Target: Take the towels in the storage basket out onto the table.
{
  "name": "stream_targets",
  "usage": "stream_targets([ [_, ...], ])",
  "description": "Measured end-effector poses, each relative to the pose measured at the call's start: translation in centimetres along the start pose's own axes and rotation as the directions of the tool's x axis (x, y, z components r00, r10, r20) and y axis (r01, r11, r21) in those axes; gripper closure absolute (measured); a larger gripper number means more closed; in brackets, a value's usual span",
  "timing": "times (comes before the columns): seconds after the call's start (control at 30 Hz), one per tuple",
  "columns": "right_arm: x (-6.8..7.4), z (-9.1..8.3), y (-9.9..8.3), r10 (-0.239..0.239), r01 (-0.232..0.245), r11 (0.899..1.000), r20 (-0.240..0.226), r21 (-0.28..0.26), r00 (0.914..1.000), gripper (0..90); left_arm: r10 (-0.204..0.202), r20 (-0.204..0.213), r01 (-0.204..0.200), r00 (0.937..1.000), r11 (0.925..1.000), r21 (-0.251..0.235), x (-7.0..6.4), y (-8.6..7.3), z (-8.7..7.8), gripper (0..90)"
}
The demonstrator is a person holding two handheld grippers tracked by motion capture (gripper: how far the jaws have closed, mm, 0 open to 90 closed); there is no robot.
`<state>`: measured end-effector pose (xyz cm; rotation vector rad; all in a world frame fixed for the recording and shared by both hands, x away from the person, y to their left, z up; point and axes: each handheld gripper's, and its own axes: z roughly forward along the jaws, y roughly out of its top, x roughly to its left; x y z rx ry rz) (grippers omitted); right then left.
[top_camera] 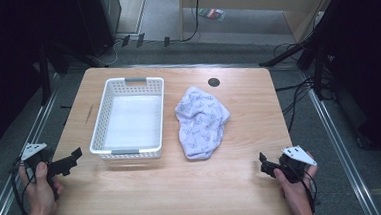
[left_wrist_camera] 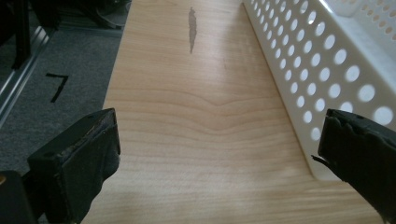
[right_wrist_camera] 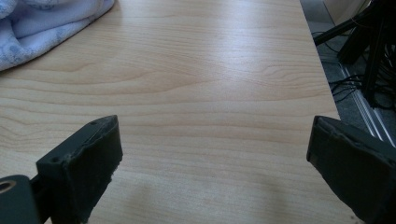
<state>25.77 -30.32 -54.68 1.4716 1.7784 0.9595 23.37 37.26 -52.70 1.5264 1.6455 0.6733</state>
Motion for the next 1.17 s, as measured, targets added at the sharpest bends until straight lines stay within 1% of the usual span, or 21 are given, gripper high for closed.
stream_targets([
  [0.03, 0.0, 0.0, 0.0, 0.000, 0.000, 1.000, 0.000, 0.000, 1.0000, 3.6, 0.003, -0.003, -0.003, 1.0000, 1.0000, -0.003, 0.2, -0.3, -0.1, 0.0],
  [0.1, 0.0, 0.0, 0.0, 0.002, -0.002, 1.000, 0.003, 0.000, 1.0000, 3.7, -0.005, 0.016, 0.005, 0.9999, 1.0000, 0.001, 0.4, -0.9, -0.1, 0.0],
  [0.17, 0.0, 0.0, 0.0, 0.003, -0.003, 1.000, 0.004, -0.001, 1.0000, 3.7, 0.015, 0.004, -0.015, 0.9999, 0.9999, 0.008, 0.5, -1.4, 0.0, 0.0],
  [0.2, 0.0, 0.0, 0.0, 0.003, -0.003, 1.000, 0.004, -0.001, 1.0000, 3.7, 0.013, 0.010, -0.013, 0.9999, 0.9999, 0.008, 0.6, -1.6, 0.0, 0.0],
  [0.23, 0.0, 0.0, 0.0, 0.003, -0.003, 1.000, 0.004, -0.002, 1.0000, 3.7, 0.020, 0.004, -0.020, 0.9998, 0.9997, 0.012, 0.6, -1.8, 0.0, 0.0],
  [0.3, 0.0, 0.0, 0.0, 0.003, -0.003, 1.000, 0.002, -0.003, 1.0000, 3.7, 0.016, 0.019, -0.016, 0.9997, 0.9999, 0.001, 0.7, -1.9, -0.2, 0.0],
  [0.33, 0.0, 0.0, 0.0, 0.003, -0.003, 1.000, 0.002, -0.003, 1.0000, 3.7, 0.014, 0.019, -0.014, 0.9997, 0.9999, 0.002, 0.7, -1.9, -0.3, 0.0],
  [0.4, 0.0, 0.0, 0.0, 0.003, -0.003, 1.000, 0.002, -0.003, 1.0000, 3.7, 0.020, 0.002, -0.020, 0.9998, 0.9998, -0.001, 0.8, -2.2, -0.3, 0.0],
  [0.47, 0.0, 0.0, 0.0, 0.000, 0.000, 1.000, 0.003, -0.003, 1.0000, 3.7, 0.017, 0.011, -0.017, 0.9998, 0.9999, 0.002, 0.7, -2.4, -0.3, 0.0],
  [0.57, 0.0, 0.0, 0.0, -0.003, 0.003, 1.000, 0.001, -0.004, 1.0000, 3.7, 0.048, 0.030, -0.048, 0.9984, 0.9988, 0.010, 0.4, -2.5, 0.0, 0.0],
  [0.67, 0.0, -0.1, -0.1, -0.001, 0.001, 1.000, -0.002, -0.006, 1.0000, 3.7, 0.070, 0.020, -0.070, 0.9974, 0.9974, 0.015, 0.0, -2.5, 0.2, 0.4],
  [0.7, 0.0, -0.1, -0.1, -0.002, 0.002, 1.000, -0.003, -0.007, 1.0000, 3.7, 0.070, 0.010, -0.070, 0.9975, 0.9974, 0.018, -0.1, -2.5, 0.3, 1.6],
  [0.77, 0.0, -0.1, -0.1, -0.004, 0.004, 1.000, -0.004, -0.007, 1.0000, 3.7, 0.065, -0.013, -0.065, 0.9978, 0.9977, 0.020, -0.1, -2.5, 0.4, 8.0],
  [0.8, 0.0, -0.1, -0.1, -0.003, 0.003, 1.000, -0.005, -0.005, 1.0000, 3.7, 0.060, -0.013, -0.060, 0.9981, 0.9980, 0.021, 0.0, -2.5, 0.4, 9.3],
  [0.83, 0.0, -0.1, -0.1, -0.005, 0.004, 1.000, -0.005, -0.007, 1.0000, 3.7, 0.054, -0.008, -0.054, 0.9985, 0.9983, 0.020, 0.0, -2.5, 0.4, 9.3],
  [0.9, 0.0, -0.1, -0.1, -0.004, 0.004, 1.000, -0.006, -0.006, 1.0000, 3.7, 0.056, -0.024, -0.056, 0.9981, 0.9983, 0.017, 0.1, -2.5, 0.4, 8.0],
  [0.93, 0.0, -0.1, -0.1, -0.004, 0.004, 1.000, -0.006, -0.007, 1.0000, 3.7, 0.056, -0.019, -0.056, 0.9982, 0.9983, 0.018, 0.1, -2.5, 0.4, 6.4],
  [0.97, 0.0, -0.1, -0.1, -0.003, 0.003, 1.000, -0.006, -0.006, 1.0000, 3.7, 0.054, 0.000, -0.054, 0.9985, 0.9984, 0.016, 0.1, -2.5, 0.4, 5.7],
  [1.0, 0.0, -0.1, -0.1, -0.003, 0.003, 1.000, -0.006, -0.007, 1.0000, 3.7, 0.057, 0.000, -0.057, 0.9984, 0.9983, 0.013, 0.1, -2.5, 0.4, 5.0],
  [1.07, 0.0, -0.1, -0.1, -0.004, 0.004, 1.000, -0.006, -0.007, 1.0000, 3.7, 0.064, -0.005, -0.063, 0.9980, 0.9979, 0.014, 0.0, -2.6, 0.4, 4.8],
  [1.17, 0.0, -0.1, -0.1, -0.003, 0.003, 1.000, -0.007, -0.007, 1.0000, 3.7, 0.066, -0.027, -0.065, 0.9975, 0.9978, 0.012, -0.2, -2.7, 0.5, 4.8],
])
